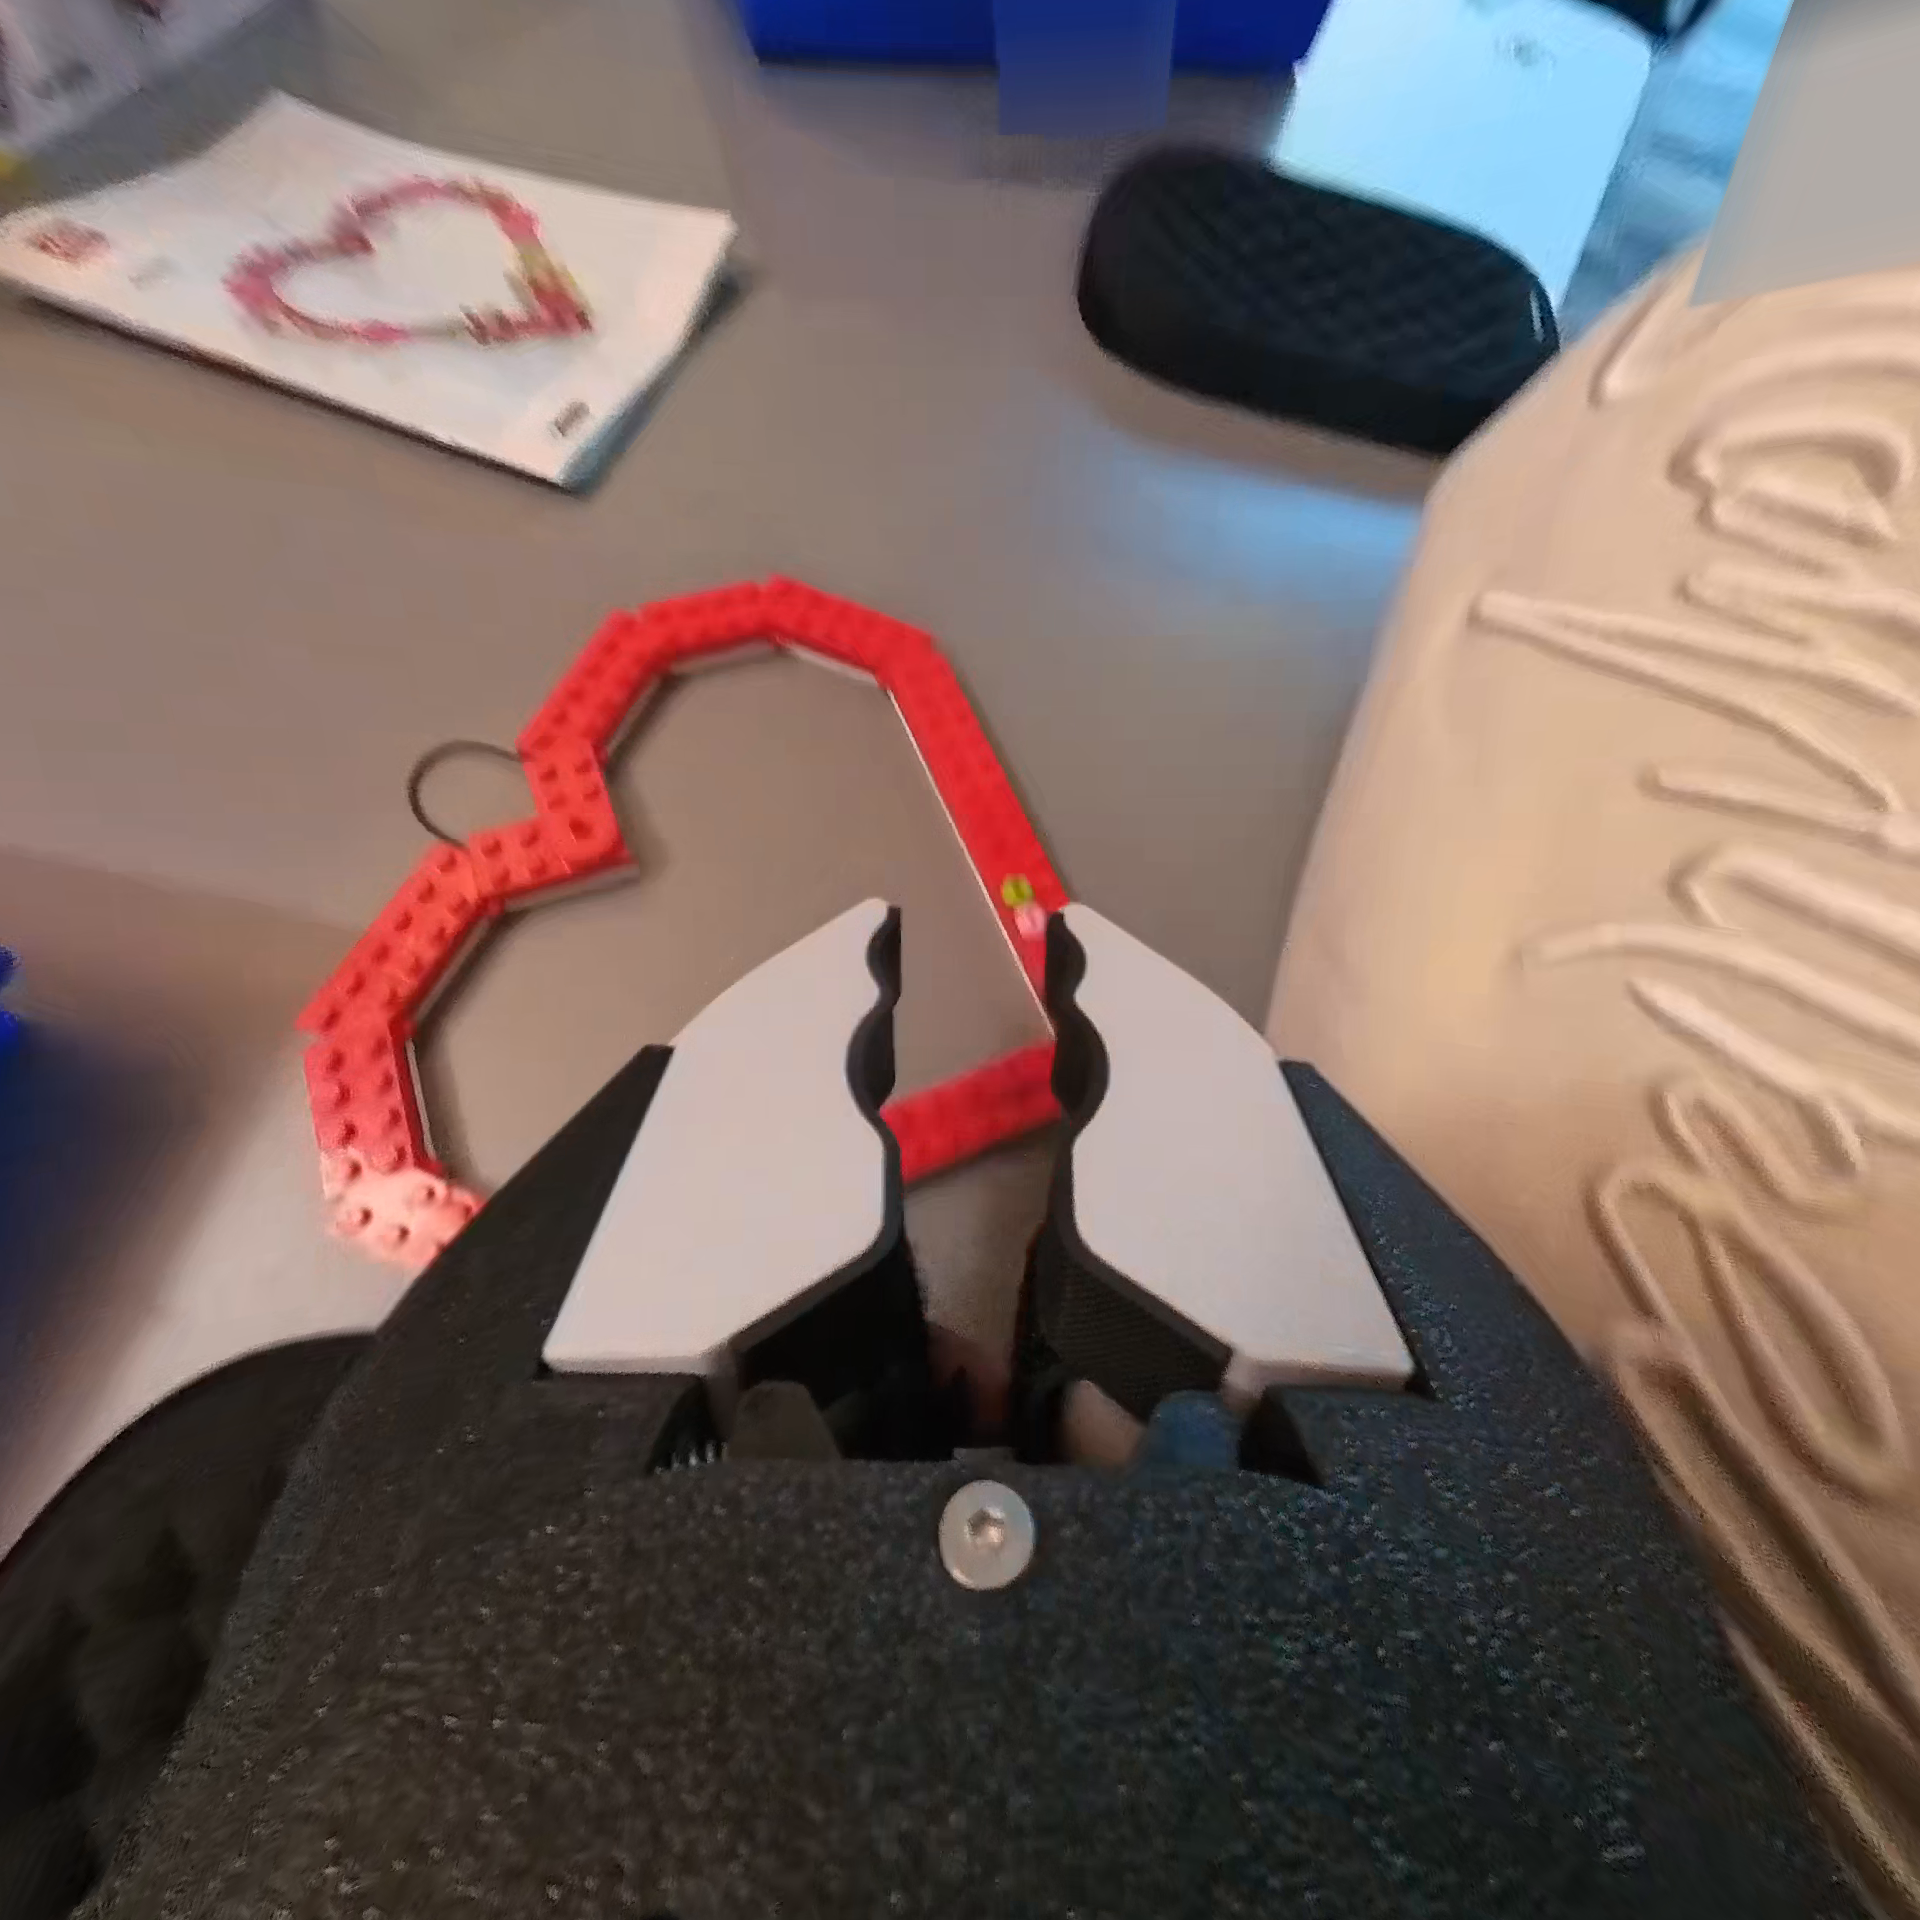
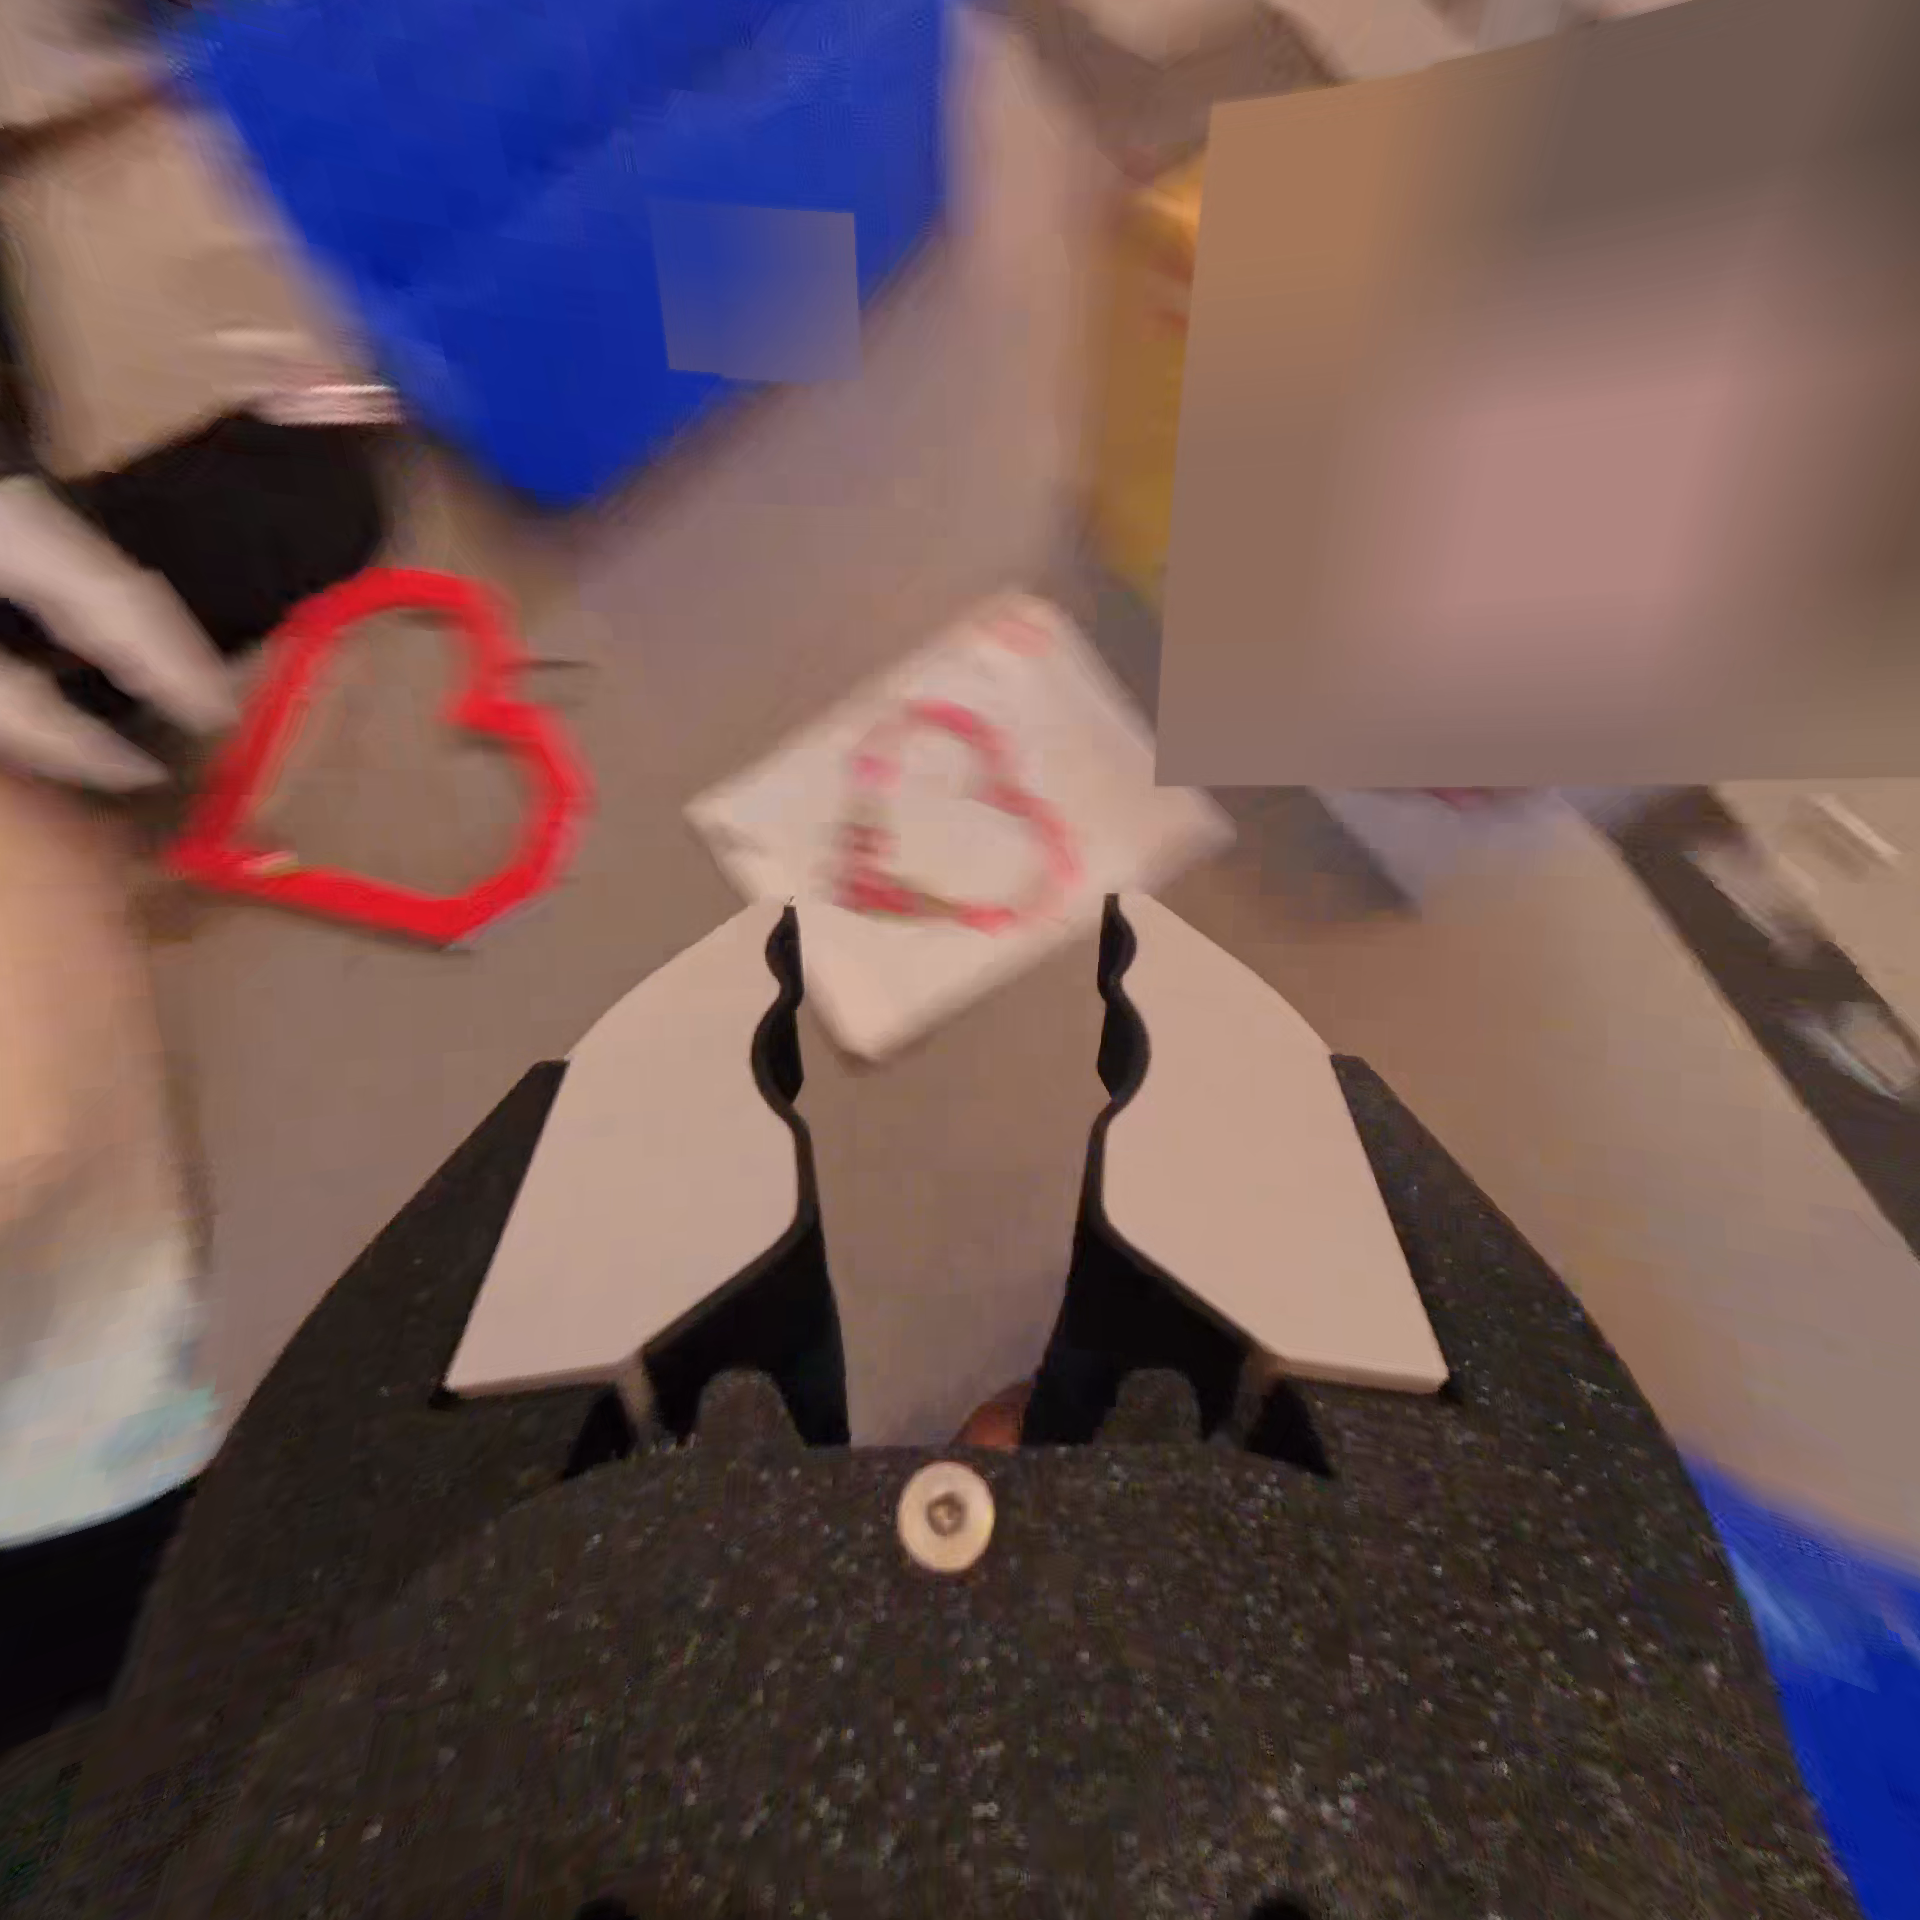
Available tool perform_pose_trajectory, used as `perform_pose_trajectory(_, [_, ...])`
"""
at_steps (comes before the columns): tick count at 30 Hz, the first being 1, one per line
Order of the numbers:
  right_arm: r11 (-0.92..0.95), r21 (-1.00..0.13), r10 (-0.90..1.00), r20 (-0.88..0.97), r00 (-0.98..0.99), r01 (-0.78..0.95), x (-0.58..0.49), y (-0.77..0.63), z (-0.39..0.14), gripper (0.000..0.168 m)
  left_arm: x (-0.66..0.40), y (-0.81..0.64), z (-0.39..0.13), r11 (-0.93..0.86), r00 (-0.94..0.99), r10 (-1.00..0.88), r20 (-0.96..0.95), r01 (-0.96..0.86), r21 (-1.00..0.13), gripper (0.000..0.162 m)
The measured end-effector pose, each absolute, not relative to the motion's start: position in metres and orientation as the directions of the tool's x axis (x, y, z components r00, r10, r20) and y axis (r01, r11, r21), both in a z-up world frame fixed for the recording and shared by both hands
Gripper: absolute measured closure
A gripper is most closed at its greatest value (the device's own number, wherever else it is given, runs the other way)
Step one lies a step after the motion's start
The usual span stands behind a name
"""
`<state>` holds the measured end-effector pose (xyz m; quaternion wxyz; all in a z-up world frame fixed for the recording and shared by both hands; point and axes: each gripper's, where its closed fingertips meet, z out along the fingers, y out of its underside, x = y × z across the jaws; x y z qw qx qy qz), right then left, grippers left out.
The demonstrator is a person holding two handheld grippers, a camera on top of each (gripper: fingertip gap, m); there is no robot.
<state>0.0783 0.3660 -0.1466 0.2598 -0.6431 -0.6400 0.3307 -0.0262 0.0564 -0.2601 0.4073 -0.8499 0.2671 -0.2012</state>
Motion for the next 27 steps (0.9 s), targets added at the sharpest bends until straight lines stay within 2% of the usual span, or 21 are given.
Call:
perform_pose_trajectory(3, [0.205, -0.81, 0.892, -0.076, -0.446, 0.549, 0.049, 0.222, -0.175, 0.127, -0.024, 0.036, -0.272, -0.516, 0.741, -0.67, 0.045, -0.421, -0.746, 0.136])
perform_pose_trajectory(7, [0.412, -0.783, 0.708, -0.047, -0.704, 0.467, 0.026, 0.099, -0.251, 0.143, -0.006, 0.043, -0.28, -0.52, 0.766, -0.641, 0.05, -0.385, -0.763, 0.14])
perform_pose_trajectory(10, [0.475, -0.726, 0.657, -0.084, -0.749, 0.498, 0.013, 0.082, -0.284, 0.15, 0.002, 0.051, -0.284, -0.535, 0.793, -0.606, 0.061, -0.349, -0.77, 0.145])
perform_pose_trajectory(13, [0.443, -0.743, 0.608, -0.163, -0.777, 0.502, 0.005, 0.075, -0.283, 0.159, 0.005, 0.053, -0.292, -0.557, 0.805, -0.591, 0.056, -0.356, -0.751, 0.147])
perform_pose_trajectory(21, [0.449, -0.682, 0.589, -0.26, -0.765, 0.577, 0.004, 0.07, -0.303, 0.153, 0.006, 0.05, -0.3, -0.599, 0.806, -0.581, 0.116, -0.326, -0.732, 0.151])
perform_pose_trajectory(22, [0.437, -0.687, 0.591, -0.268, -0.761, 0.581, 0.004, 0.069, -0.302, 0.158, 0.005, 0.05, -0.3, -0.604, 0.808, -0.576, 0.125, -0.317, -0.731, 0.152])
perform_pose_trajectory(27, [0.455, -0.704, 0.592, -0.219, -0.776, 0.546, 0.004, 0.07, -0.302, 0.161, 0.006, 0.052, -0.3, -0.631, 0.809, -0.561, 0.177, -0.279, -0.724, 0.154])
